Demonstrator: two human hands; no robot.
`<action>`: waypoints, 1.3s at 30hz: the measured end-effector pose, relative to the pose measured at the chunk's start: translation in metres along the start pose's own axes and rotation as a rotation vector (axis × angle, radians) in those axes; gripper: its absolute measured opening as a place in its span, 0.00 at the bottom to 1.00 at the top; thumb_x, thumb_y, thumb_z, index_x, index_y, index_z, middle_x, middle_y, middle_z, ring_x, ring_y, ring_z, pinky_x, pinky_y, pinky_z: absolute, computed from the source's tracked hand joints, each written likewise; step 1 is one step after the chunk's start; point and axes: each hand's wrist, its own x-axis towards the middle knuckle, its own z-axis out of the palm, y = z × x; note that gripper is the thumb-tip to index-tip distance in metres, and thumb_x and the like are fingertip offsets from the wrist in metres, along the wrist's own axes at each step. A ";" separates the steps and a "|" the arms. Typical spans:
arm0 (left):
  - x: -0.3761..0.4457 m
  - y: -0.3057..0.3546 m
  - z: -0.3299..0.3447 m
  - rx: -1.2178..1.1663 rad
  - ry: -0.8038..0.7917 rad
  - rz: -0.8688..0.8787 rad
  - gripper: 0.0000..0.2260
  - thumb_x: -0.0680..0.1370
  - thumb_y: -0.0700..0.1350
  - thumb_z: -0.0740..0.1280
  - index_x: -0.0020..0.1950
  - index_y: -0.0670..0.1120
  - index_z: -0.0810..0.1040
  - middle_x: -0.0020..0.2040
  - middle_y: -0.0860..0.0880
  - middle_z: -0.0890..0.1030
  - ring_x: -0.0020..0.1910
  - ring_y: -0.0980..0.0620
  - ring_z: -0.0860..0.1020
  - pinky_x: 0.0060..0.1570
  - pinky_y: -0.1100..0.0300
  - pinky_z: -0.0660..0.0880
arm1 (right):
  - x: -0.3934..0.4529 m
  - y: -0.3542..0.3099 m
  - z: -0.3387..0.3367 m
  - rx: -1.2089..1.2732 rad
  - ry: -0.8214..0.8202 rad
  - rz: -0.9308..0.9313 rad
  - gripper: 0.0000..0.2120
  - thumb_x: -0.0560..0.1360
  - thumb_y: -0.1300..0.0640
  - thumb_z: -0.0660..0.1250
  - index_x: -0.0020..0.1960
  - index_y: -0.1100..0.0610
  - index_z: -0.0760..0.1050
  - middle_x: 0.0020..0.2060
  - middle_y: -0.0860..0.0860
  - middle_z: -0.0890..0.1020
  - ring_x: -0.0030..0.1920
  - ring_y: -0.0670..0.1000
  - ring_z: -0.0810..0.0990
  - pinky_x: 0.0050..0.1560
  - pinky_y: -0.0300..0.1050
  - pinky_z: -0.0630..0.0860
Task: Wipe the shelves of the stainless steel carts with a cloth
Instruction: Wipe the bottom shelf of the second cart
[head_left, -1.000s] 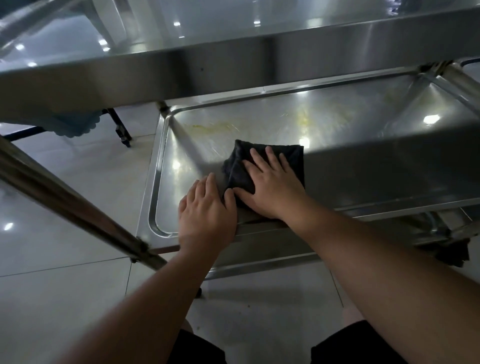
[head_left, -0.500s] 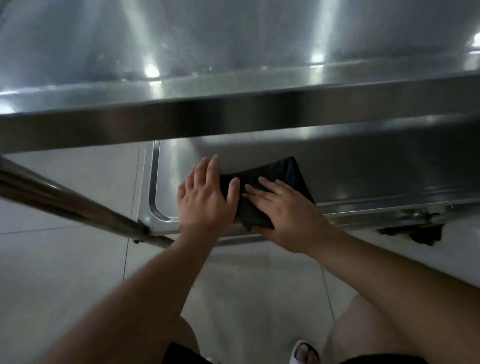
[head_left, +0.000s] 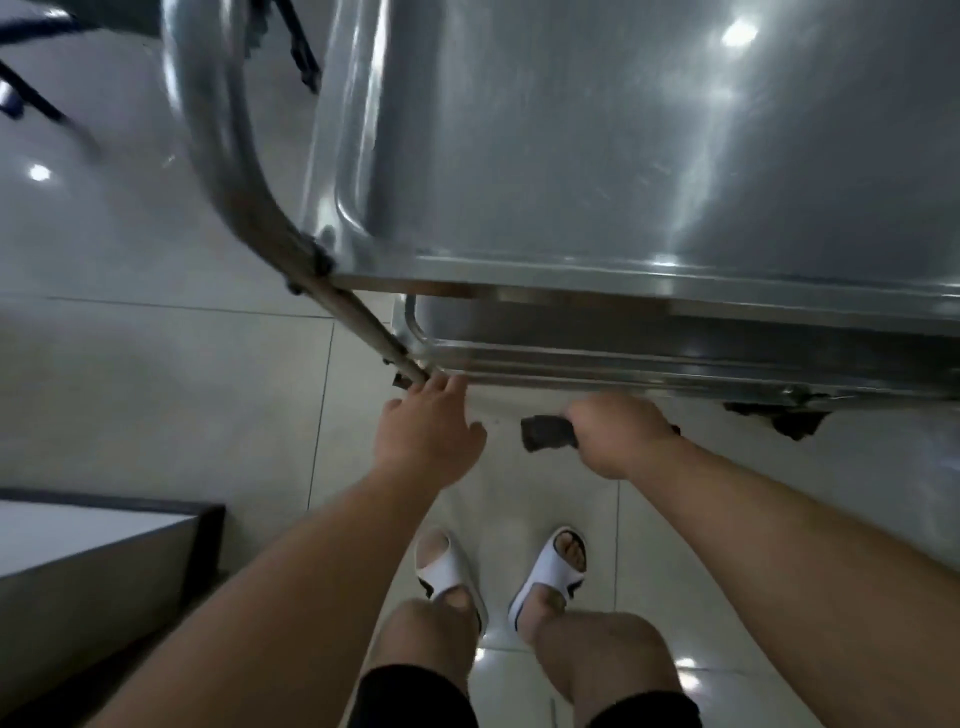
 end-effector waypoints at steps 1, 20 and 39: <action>-0.020 -0.002 -0.010 0.003 -0.044 -0.024 0.27 0.80 0.59 0.64 0.79 0.53 0.67 0.76 0.50 0.74 0.73 0.44 0.73 0.68 0.45 0.72 | -0.021 -0.009 -0.004 -0.023 -0.068 0.018 0.14 0.78 0.60 0.65 0.62 0.49 0.78 0.49 0.51 0.80 0.46 0.56 0.79 0.44 0.49 0.75; -0.272 -0.137 -0.228 -0.155 0.025 -0.310 0.27 0.80 0.61 0.62 0.77 0.54 0.67 0.71 0.50 0.76 0.66 0.44 0.76 0.57 0.48 0.74 | -0.246 -0.271 -0.217 -0.134 0.066 -0.196 0.23 0.78 0.61 0.68 0.71 0.46 0.71 0.63 0.52 0.80 0.61 0.56 0.80 0.61 0.55 0.79; -0.233 -0.294 -0.421 -0.102 0.221 -0.518 0.26 0.81 0.61 0.60 0.77 0.52 0.68 0.70 0.49 0.77 0.67 0.44 0.77 0.58 0.49 0.75 | -0.138 -0.429 -0.421 -0.241 0.262 -0.500 0.15 0.80 0.61 0.63 0.64 0.49 0.76 0.53 0.51 0.82 0.53 0.55 0.82 0.55 0.52 0.81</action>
